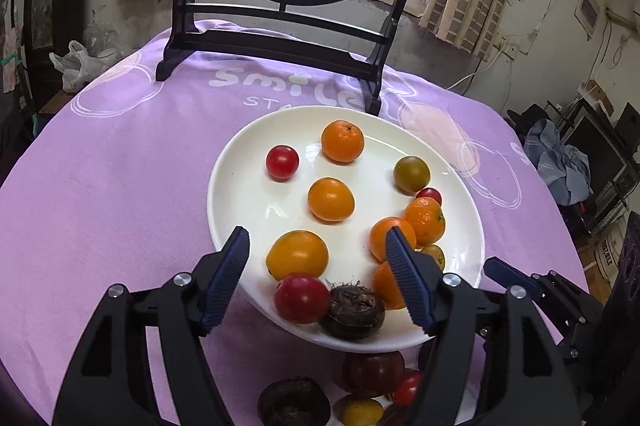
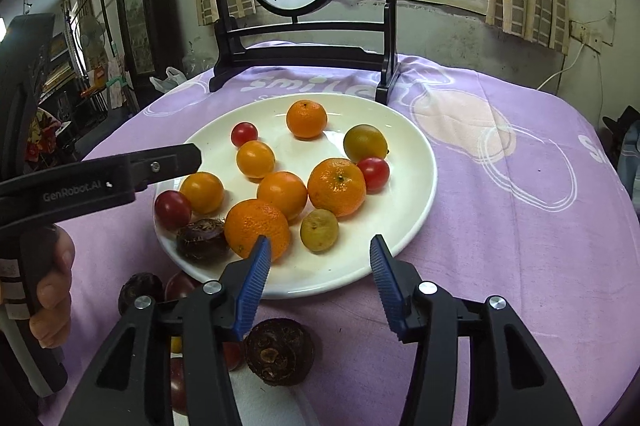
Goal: Organize fruits
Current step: 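Carry the yellow fruit and red tomato onto the plate and open both tools, then withdraw both open tools back over the remaining dark fruits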
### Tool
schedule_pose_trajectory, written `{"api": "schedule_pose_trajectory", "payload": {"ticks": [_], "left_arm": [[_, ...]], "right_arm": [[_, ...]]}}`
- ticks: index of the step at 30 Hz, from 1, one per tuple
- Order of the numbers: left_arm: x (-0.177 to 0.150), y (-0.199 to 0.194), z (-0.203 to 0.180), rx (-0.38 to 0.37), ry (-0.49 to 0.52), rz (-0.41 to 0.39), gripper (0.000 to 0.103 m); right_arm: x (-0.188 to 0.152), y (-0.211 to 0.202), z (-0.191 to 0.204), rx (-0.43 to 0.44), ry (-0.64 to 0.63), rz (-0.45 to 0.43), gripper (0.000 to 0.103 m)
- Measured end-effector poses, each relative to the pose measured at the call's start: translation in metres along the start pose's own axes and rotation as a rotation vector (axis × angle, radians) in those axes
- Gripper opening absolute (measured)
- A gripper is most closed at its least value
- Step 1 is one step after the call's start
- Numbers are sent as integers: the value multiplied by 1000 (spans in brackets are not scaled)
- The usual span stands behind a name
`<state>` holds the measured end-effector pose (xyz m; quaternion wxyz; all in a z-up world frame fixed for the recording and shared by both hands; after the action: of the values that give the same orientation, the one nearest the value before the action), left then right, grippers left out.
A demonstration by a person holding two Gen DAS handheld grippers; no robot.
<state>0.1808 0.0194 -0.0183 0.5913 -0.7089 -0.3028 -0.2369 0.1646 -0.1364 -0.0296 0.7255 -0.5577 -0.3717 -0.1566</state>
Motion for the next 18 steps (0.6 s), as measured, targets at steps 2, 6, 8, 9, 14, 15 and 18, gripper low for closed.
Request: {"api": "schedule_pose_trajectory", "payload": {"ticks": [2,6,8,9,14,15,18], "left_arm": [[-2,-2,1,8,4,2,72],[-9,-3,1,23,26,15,73],[-12,-4,0,26,35,20,74],[-14,-5,0,28,38,21,75],[-20,-11,-2,33,57,21,83],[-21,-11,-2,29,58,27,83],[-27,-13,-2,21,60,40,84]], "right_arm": [[0,-4,-1,-7,0,-3,53],[-3,-11,-2,-12,-3,-8,55],[-4,-15,-2,-18,-8,-12,55],[-4,-16,-3,-23,-11,-14,55],[-10,-25,-3,-38,-20,-20,58],[-12,-27,-4,-42,-18,-20,58],[-21,-32,-8,-48,-10,-5,58]]}}
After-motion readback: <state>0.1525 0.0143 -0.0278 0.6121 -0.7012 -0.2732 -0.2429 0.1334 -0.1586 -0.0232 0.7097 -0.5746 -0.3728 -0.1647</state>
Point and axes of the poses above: each gripper's, at about its wrist camera, not at the fingertips, and y roughly the way its jaws point, z to its left, x to its top, the point moved 6 cm from there along y, roughly the way its jaws point, and after that the axes turned 3 degrees about y, right-handed, at the moved point
